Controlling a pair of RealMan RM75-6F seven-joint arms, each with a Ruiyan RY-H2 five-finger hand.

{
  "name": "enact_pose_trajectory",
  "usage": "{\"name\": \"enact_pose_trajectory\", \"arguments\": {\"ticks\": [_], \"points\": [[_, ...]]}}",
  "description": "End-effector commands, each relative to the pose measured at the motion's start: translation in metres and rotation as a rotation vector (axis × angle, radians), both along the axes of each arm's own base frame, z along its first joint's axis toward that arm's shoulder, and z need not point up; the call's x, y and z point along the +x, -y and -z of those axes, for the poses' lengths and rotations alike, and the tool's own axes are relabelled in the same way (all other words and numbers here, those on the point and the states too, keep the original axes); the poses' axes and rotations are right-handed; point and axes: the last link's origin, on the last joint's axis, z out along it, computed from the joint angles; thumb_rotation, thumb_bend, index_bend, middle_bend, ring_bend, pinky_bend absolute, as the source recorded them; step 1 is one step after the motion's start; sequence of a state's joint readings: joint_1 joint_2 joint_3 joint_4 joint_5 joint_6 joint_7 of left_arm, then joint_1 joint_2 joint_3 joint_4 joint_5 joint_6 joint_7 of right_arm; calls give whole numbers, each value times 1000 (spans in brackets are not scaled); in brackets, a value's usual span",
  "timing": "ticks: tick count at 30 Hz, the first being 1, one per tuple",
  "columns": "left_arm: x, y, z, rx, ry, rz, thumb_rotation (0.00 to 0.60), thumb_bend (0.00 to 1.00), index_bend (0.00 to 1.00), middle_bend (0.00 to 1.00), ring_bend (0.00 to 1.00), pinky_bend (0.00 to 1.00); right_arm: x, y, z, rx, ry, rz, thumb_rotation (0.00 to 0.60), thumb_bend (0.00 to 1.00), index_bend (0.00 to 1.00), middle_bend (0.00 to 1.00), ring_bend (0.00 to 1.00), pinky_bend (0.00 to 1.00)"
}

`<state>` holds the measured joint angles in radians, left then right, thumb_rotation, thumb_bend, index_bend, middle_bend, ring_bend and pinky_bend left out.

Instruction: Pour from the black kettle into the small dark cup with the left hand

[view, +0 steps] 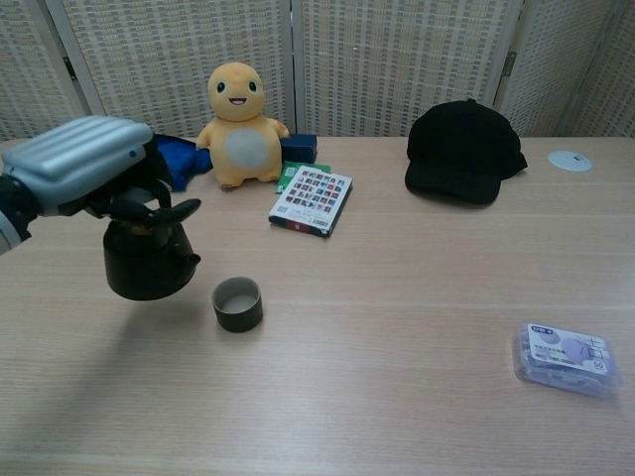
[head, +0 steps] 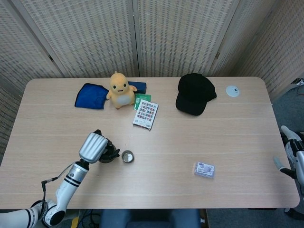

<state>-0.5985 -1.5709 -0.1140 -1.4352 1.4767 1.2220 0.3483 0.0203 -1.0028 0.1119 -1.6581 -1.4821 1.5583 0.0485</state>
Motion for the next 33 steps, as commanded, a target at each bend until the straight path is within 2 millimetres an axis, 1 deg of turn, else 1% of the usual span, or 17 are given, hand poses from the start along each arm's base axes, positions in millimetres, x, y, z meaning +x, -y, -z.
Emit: {"name": "enact_pose_trajectory", "arguments": {"ticks": [1,5,6,9,13,18,25,33], "points": [[3,-1,4,3,-11,6,260,354,1000,1000,965,480,-1,-1,-1,-3,0,3,600,245,105,201,143,175],[9,-3,10,12,-32,22,269,354,1000,1000,965,480,-2,-1,-1,-4,0,5,600,244,105,200,143,175],[10,-3,11,11,-33,25,281,354,1000,1000,964,480,-2,-2,-2,-4,1,5,600,245,105,200,143,175],[14,-3,15,11,-43,40,353,354,1000,1000,963,480,-3,-2,-2,-6,1,6,600,245,105,200,143,175],[18,-4,19,41,-58,52,376,353,1000,1000,963,480,-4,-4,-3,-9,3,11,600,244,105,201,143,175],[21,-6,24,60,-74,64,380,354,1000,1000,963,480,-5,-5,-3,-11,5,11,600,245,105,201,143,175],[22,-7,25,82,-101,94,372,354,1000,1000,963,480,-6,-6,-3,-13,8,19,600,244,105,201,143,175],[24,-5,26,102,-132,130,381,354,1000,1000,963,480,-7,-6,-4,-15,10,19,600,244,105,201,143,175]]}}
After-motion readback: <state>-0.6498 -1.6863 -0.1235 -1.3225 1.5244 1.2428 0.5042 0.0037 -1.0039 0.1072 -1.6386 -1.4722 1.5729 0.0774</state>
